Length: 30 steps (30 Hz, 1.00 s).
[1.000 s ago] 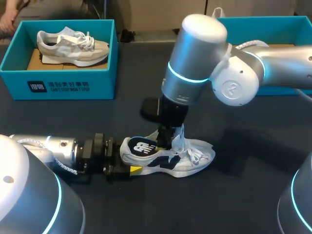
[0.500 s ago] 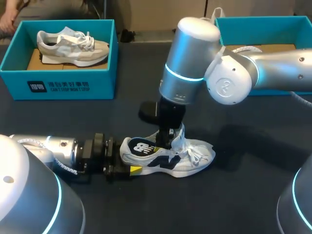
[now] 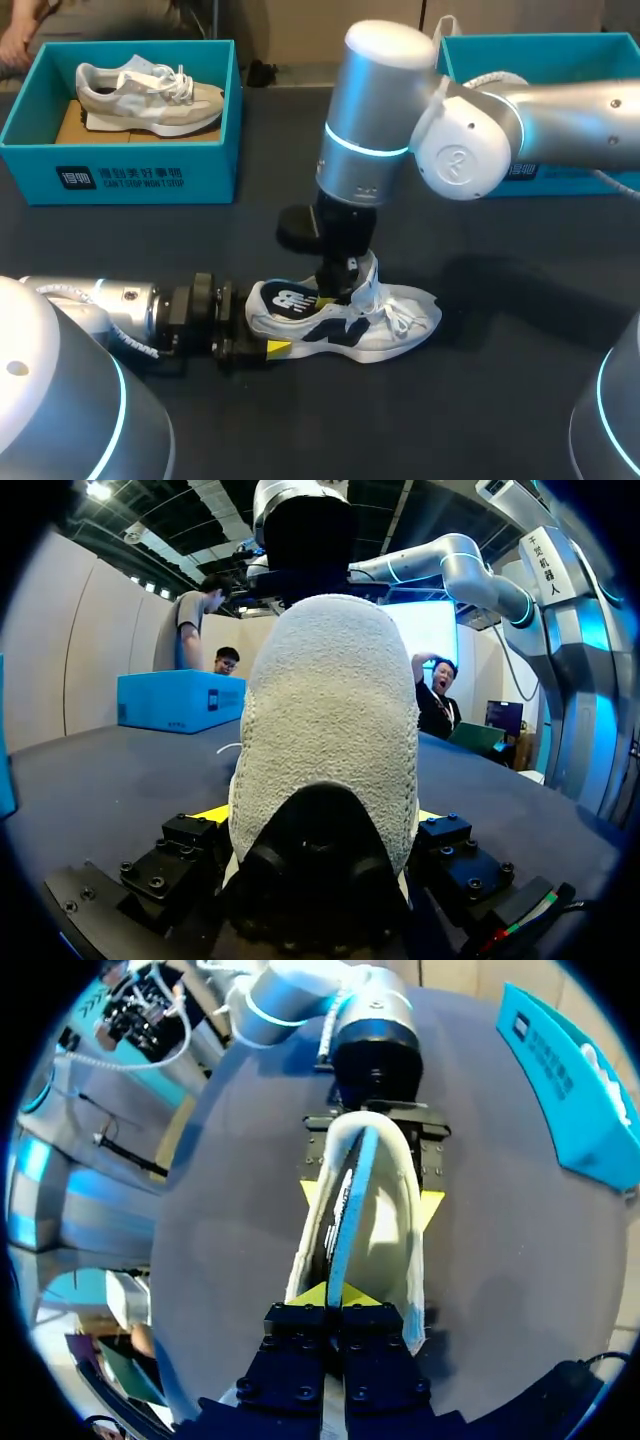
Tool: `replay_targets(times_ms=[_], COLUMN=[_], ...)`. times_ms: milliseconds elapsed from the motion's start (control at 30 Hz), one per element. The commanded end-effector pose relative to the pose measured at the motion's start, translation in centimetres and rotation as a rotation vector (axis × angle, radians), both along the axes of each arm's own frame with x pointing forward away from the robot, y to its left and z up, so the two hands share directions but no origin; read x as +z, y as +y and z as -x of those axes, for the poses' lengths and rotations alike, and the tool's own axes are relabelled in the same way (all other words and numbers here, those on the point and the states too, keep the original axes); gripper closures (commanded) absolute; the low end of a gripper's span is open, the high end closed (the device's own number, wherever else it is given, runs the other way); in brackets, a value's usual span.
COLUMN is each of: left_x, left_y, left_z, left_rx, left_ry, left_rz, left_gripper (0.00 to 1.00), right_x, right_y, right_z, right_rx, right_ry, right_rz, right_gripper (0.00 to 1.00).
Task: Take the shoe out of the shoebox, open the shoe tongue, remove and reinsert the insole, then place the shoe into the shoebox
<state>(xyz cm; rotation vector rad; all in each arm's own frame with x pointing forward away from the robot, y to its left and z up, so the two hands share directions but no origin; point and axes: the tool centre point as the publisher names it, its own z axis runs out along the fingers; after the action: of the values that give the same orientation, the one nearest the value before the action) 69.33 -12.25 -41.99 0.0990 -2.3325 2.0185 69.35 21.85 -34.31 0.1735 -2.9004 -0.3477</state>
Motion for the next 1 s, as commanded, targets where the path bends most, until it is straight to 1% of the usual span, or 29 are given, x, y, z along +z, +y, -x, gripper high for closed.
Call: replay_targets(times_ms=[33, 100, 167, 233, 433, 533, 667, 800, 1000], left_x=[0.0, 0.0, 0.0, 0.0, 0.0, 0.0, 0.0, 0.0, 0.0], left_y=[-0.1, -0.1, -0.1, -0.1, -0.1, -0.1, -0.1, -0.1, -0.1], left_z=[0.0, 0.0, 0.0, 0.0, 0.0, 0.0, 0.0, 0.0, 0.0], left_rx=[0.002, 0.002, 0.002, 0.002, 0.002, 0.002, 0.002, 0.002, 0.002], left_ry=[0.0, 0.0, 0.0, 0.0, 0.0, 0.0, 0.0, 0.0, 0.0], left_rz=[-0.001, -0.001, -0.001, -0.001, -0.001, -0.001, -0.001, -0.001, -0.001], left_gripper=[1.0, 1.0, 1.0, 1.0, 1.0, 1.0, 1.0, 1.0, 1.0], right_x=[0.3, 0.4, 0.6, 0.7, 1.3, 1.6, 1.7, 1.4, 0.8], right_y=[-0.4, -0.5, -0.5, -0.6, -0.1, -0.1, 1.1, 2.3, 3.2], right_z=[-0.2, -0.2, -0.3, -0.2, -0.3, -0.3, -0.6, -1.0, -1.4], right_rx=[0.04, 0.049, 0.092, 0.096, 0.19, 0.201, 0.252, 0.288, 0.292], right_ry=[-0.008, -0.008, -0.034, -0.035, -0.062, -0.063, -0.047, -0.01, 0.036], right_rz=[-0.026, -0.025, -0.056, -0.052, -0.078, -0.069, -0.05, -0.037, -0.038], right_gripper=[1.0, 1.0, 1.0, 1.0, 1.0, 1.0, 1.0, 1.0, 1.0])
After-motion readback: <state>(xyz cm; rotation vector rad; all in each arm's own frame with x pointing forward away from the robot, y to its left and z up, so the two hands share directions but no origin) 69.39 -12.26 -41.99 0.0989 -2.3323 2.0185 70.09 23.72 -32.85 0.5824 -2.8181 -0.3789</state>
